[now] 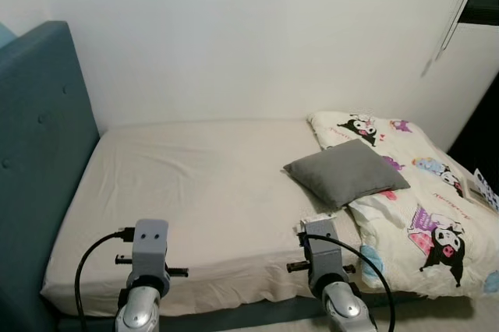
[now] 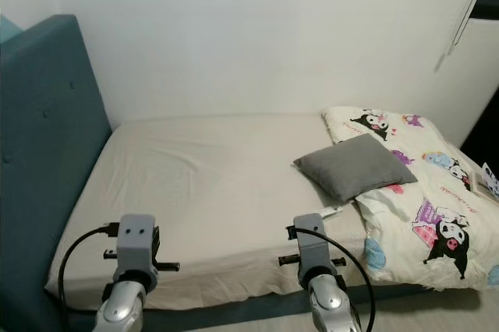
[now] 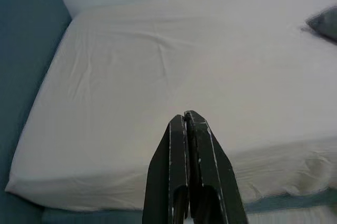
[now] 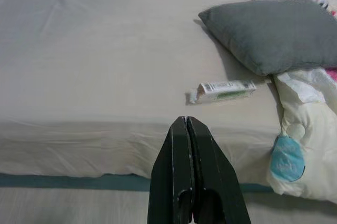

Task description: Clean up the room

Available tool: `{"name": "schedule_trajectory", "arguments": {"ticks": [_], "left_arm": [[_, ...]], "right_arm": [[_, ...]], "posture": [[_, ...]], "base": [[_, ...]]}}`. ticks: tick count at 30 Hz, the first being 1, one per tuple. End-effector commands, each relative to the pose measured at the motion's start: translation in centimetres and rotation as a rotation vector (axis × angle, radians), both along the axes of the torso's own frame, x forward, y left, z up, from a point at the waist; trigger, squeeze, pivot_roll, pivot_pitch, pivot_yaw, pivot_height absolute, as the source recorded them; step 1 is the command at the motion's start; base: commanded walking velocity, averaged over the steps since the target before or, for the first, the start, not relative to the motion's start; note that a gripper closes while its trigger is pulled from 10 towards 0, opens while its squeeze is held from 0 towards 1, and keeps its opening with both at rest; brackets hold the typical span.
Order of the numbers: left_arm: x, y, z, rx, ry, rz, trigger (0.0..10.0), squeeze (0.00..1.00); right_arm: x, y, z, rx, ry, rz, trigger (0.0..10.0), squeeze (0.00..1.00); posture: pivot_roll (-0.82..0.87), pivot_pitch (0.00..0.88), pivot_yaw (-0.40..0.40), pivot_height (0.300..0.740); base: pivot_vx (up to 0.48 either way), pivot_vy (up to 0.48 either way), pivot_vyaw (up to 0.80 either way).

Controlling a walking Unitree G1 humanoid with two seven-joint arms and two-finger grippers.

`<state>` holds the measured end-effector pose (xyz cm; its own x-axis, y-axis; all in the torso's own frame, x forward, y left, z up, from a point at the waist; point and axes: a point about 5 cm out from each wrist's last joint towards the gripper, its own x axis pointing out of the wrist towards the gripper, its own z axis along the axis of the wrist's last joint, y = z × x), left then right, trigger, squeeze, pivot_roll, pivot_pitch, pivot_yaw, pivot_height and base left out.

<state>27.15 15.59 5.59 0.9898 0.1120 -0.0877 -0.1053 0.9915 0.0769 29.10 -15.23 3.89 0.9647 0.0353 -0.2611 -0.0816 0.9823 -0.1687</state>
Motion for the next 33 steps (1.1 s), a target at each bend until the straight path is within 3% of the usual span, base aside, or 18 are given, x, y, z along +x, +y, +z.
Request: {"name": "schedule_trajectory", "arguments": {"ticks": [1, 33], "left_arm": [[0.22, -0.16, -0.06, 0.007, 0.010, -0.009, 10.0, 0.00], [0.19, -0.12, 0.01, 0.005, 0.016, -0.008, 10.0, 0.00]], "right_arm": [[-0.09, -0.40, -0.36, -0.001, 0.020, -0.018, 10.0, 0.00], [-0.17, -0.31, -0.53, -0.001, 0.027, -0.017, 10.0, 0.00]], "posture": [[-0.03, 0.035, -0.072, 0.740], [-0.02, 0.037, -0.067, 0.740]], "base": [[0.000, -0.356, 0.00], [0.000, -0.355, 0.00]]}}
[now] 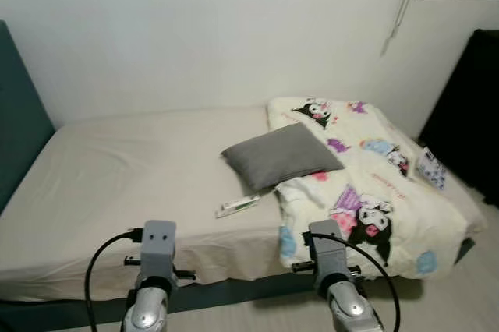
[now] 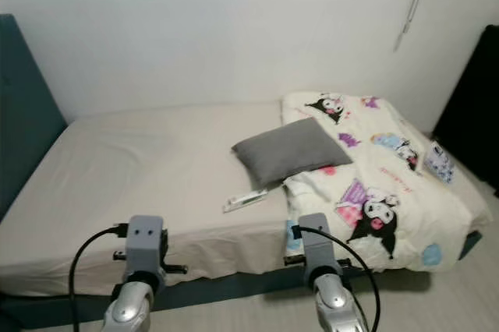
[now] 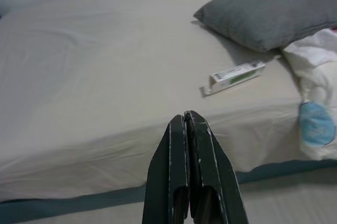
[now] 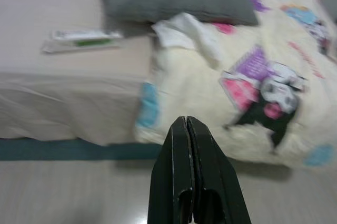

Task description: Clean up the room

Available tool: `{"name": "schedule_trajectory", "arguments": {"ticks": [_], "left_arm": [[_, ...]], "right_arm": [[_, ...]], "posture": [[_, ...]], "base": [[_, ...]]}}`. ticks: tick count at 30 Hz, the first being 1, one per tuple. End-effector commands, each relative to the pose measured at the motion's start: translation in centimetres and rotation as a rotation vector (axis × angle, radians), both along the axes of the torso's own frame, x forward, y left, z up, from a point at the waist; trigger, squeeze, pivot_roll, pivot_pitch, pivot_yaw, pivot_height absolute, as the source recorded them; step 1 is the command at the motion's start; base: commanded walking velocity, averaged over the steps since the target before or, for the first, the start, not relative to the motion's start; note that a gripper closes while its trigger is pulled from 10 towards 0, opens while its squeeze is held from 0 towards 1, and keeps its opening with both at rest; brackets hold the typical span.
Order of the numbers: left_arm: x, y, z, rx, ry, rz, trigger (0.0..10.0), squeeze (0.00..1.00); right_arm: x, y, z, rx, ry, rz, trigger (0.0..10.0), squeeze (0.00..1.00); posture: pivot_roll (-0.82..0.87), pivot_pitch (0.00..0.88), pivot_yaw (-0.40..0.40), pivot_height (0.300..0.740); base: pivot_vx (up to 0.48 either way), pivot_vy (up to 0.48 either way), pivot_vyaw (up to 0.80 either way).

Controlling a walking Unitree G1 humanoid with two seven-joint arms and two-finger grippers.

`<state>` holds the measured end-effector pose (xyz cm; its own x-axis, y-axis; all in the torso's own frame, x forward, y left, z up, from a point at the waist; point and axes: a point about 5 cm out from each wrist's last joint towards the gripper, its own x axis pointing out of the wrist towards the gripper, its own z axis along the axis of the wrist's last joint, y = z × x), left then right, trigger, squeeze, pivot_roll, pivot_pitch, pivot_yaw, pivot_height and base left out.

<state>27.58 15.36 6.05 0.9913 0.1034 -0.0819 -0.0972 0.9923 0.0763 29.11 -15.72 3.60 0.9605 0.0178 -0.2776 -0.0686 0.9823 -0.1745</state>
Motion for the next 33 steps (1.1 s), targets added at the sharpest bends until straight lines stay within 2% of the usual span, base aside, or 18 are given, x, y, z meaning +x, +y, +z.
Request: {"name": "schedule_trajectory", "arguments": {"ticks": [1, 23, 33], "left_arm": [[-0.21, 0.10, -0.43, 0.005, 0.022, 0.000, 10.0, 0.00], [-0.24, -0.09, -0.43, -0.005, 0.035, -0.032, 10.0, 0.00], [-0.16, 0.11, -0.51, -0.003, 0.030, -0.024, 10.0, 0.00]], "right_arm": [[-0.19, 0.16, -0.26, 0.006, 0.010, -0.002, 10.0, 0.00], [-0.31, 0.17, -0.44, 0.002, 0.016, 0.010, 10.0, 0.00], [-0.07, 0.35, 0.10, -0.028, -0.017, 0.032, 10.0, 0.00]], "posture": [[-0.02, 0.037, -0.067, 0.740], [-0.02, 0.017, -0.063, 0.740], [-0.02, 0.028, -0.067, 0.740]], "base": [[0.000, -0.289, 0.00], [0.000, -0.013, 0.00], [0.000, 0.000, 0.00]]}}
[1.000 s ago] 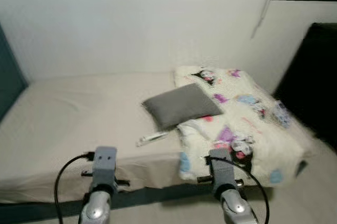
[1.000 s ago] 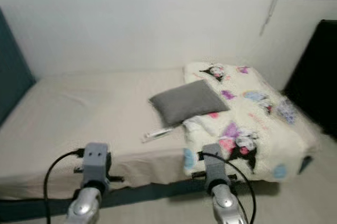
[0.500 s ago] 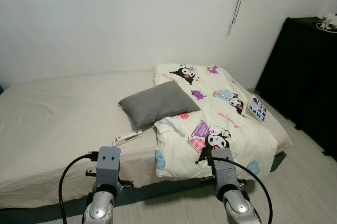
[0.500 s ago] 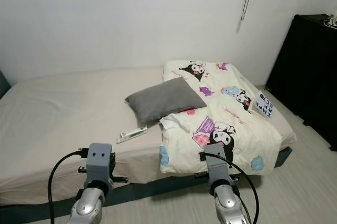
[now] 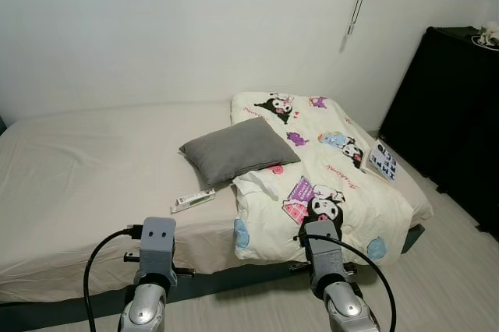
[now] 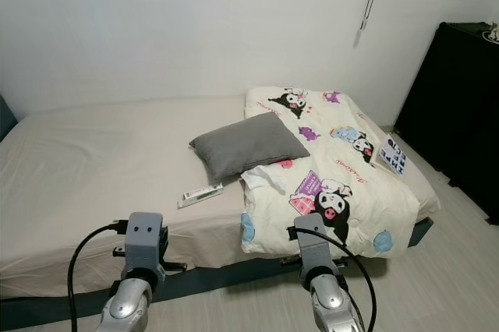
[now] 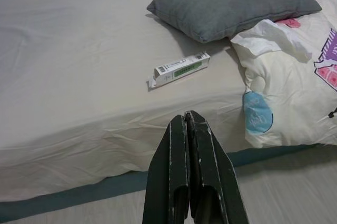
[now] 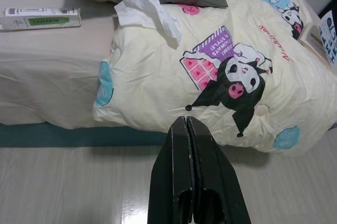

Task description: Clean up the room

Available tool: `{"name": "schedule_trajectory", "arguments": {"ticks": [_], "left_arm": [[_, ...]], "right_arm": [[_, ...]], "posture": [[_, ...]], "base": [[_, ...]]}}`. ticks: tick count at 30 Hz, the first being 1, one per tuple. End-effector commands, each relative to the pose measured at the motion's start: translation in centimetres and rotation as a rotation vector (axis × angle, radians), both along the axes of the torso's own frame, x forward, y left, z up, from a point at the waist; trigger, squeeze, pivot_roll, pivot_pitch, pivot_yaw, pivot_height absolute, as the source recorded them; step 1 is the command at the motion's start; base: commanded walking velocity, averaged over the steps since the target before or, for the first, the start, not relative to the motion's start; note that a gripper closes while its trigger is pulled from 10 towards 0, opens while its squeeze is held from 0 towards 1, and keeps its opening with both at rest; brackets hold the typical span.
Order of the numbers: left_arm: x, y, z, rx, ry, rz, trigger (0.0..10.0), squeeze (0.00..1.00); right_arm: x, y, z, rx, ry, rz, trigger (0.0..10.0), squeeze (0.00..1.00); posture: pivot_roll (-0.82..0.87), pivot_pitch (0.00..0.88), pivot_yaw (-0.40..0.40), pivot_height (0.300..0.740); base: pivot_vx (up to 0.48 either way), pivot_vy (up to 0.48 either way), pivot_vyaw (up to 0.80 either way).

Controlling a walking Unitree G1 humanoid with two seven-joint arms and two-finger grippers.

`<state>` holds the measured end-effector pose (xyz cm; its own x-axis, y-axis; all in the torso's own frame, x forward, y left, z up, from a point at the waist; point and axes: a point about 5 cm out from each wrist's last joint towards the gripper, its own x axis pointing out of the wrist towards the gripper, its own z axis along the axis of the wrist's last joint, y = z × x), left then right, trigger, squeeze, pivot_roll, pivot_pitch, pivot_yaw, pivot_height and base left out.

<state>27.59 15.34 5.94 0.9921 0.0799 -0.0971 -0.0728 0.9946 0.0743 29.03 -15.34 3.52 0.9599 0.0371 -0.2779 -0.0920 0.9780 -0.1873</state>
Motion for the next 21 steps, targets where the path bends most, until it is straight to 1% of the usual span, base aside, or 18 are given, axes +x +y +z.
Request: {"name": "schedule_trajectory", "arguments": {"ticks": [1, 21], "left_arm": [[-0.17, 0.13, -0.38, -0.002, 0.013, -0.002, 10.0, 0.00], [-0.28, 0.27, -0.14, -0.023, -0.003, 0.001, 10.0, 0.00]], "right_arm": [[0.01, -0.02, 0.20, -0.016, -0.018, 0.009, 10.0, 0.00], [0.02, 0.23, 0.15, -0.022, -0.013, 0.026, 10.0, 0.00]], "posture": [[-0.02, 0.028, -0.067, 0.740], [-0.02, 0.035, -0.069, 0.740]], "base": [[0.259, 0.000, 0.00], [0.354, 0.000, 0.00]]}}
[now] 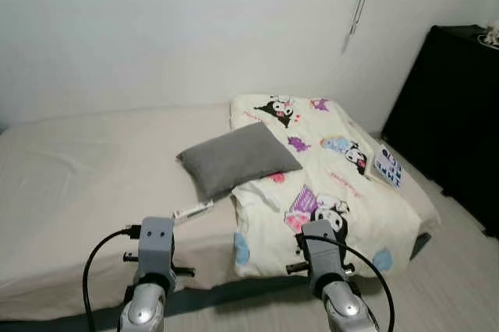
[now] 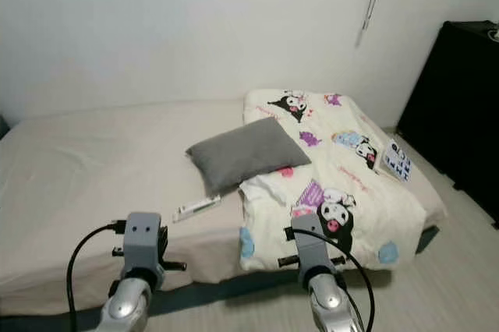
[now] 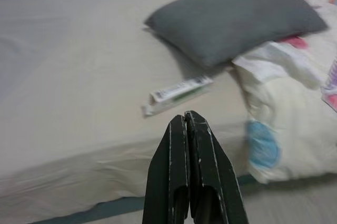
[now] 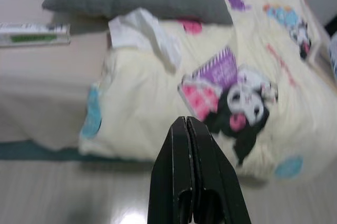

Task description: Clean up the room

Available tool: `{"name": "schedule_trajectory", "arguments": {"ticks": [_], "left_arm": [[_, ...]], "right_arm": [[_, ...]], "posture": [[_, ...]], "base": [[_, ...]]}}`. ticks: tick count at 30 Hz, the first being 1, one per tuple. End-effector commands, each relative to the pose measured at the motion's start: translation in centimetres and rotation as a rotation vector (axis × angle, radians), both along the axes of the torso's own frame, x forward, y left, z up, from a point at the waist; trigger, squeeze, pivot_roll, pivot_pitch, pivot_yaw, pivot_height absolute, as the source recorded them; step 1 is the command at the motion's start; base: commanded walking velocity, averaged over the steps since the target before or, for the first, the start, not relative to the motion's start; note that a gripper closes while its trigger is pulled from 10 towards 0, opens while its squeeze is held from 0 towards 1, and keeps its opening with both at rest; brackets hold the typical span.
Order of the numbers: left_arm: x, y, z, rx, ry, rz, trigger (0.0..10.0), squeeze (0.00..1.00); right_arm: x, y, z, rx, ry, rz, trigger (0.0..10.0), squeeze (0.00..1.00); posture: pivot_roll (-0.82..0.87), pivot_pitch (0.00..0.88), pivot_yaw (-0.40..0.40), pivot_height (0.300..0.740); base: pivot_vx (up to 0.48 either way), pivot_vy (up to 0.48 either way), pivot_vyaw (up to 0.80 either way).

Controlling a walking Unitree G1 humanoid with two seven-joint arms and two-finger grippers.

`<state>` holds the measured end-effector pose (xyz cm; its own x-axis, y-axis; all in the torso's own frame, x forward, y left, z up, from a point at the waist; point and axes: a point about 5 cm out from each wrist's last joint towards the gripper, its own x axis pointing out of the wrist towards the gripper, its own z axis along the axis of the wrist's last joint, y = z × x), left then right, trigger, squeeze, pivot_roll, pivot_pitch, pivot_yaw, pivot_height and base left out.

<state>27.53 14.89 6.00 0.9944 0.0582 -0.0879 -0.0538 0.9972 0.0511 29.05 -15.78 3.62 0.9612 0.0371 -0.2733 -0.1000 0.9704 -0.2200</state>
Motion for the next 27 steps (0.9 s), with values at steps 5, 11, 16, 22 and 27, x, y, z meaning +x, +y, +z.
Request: {"name": "schedule_trajectory", "arguments": {"ticks": [5, 11, 16, 22, 27], "left_arm": [[-0.2, 0.7, -0.2, -0.003, 0.009, 0.021, 10.0, 0.00], [-0.2, 0.8, -0.2, -0.005, 0.010, 0.026, 10.0, 0.00], [-0.3, 0.8, -0.2, -0.005, 0.010, 0.028, 10.0, 0.00], [-0.3, 0.9, -0.2, -0.004, 0.010, 0.030, 10.0, 0.00], [-0.2, 0.9, -0.2, -0.006, 0.011, 0.032, 10.0, 0.00]], "right_arm": [[0.0, 0.7, 0.0, 0.007, -0.003, 0.019, 10.0, 0.00], [0.0, 0.7, 0.0, 0.007, 0.000, 0.020, 10.0, 0.00], [0.0, 0.9, -0.1, -0.006, 0.011, 0.052, 10.0, 0.00], [-0.1, 1.7, -0.2, -0.040, 0.019, 0.108, 10.0, 0.00], [-0.2, 1.7, -0.3, -0.018, 0.024, 0.106, 10.0, 0.00]], "posture": [[-0.02, 0.036, -0.071, 0.740], [-0.02, 0.037, -0.073, 0.740], [-0.02, 0.037, -0.072, 0.740], [-0.02, 0.038, -0.073, 0.740], [-0.02, 0.039, -0.073, 0.740]], "base": [[0.352, 0.000, 0.00], [0.333, 0.000, 0.00], [0.321, 0.000, 0.22], [0.300, 0.000, 0.80], [0.282, 0.000, 0.15]]}}
